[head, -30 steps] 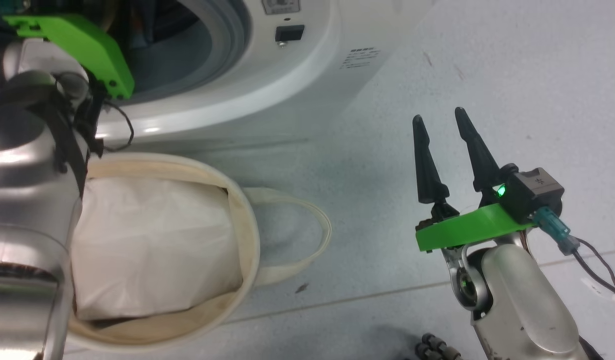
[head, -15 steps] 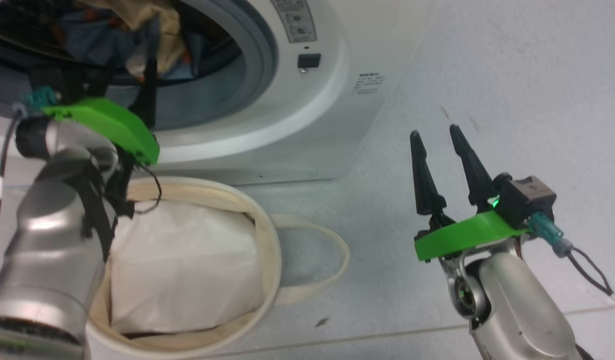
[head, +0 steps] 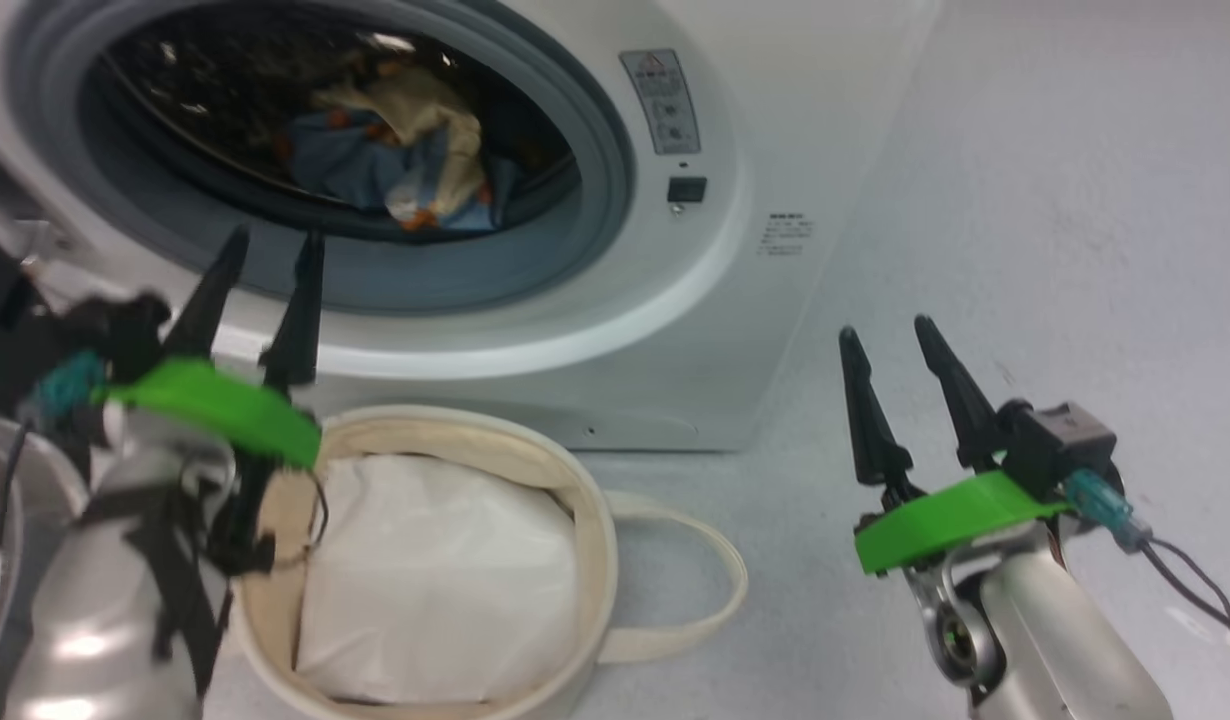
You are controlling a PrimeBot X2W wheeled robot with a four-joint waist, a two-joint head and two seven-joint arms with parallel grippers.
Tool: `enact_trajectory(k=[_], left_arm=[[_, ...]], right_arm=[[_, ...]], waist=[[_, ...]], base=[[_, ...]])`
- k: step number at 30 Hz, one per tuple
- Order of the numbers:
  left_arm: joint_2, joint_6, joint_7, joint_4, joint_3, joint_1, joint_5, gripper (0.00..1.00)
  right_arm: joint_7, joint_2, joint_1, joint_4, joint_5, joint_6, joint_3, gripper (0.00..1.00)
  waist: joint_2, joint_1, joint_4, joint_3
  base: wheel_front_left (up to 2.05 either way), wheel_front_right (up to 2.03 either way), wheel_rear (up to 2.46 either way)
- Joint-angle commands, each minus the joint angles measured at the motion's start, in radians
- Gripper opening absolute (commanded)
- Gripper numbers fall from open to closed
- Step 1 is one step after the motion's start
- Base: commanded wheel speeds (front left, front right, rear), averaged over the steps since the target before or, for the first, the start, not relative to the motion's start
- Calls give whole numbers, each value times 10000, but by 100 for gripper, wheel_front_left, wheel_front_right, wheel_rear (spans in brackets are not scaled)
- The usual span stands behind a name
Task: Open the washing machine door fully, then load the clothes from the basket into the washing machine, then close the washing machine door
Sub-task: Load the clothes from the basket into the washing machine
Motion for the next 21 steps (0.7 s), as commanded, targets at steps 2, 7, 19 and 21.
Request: enact_trajectory(k=[2, 7, 19, 21], left_arm=[[427, -55, -118, -1138, 868, 874, 350, 100], [306, -55, -119, -2098, 1517, 2488, 783, 100], [-113, -55, -119, -2555, 2410, 3900, 1144, 100], [-124, -55, -119, -2600, 2512, 3962, 1210, 100]], right_arm=[[-124, -151, 185, -338, 63, 4, 161, 100], [-124, -341, 478, -478, 76, 4, 53, 100], [-124, -533, 713, -371, 198, 4, 145, 100], [-124, -514, 712, -360, 218, 4, 127, 100]], waist=[[-1, 1, 356, -596], [-1, 1, 557, -993], [-1, 1, 826, -1461], [-1, 1, 842, -1493]], base=[[0, 0, 0], [0, 0, 0], [0, 0, 0], [0, 0, 0]])
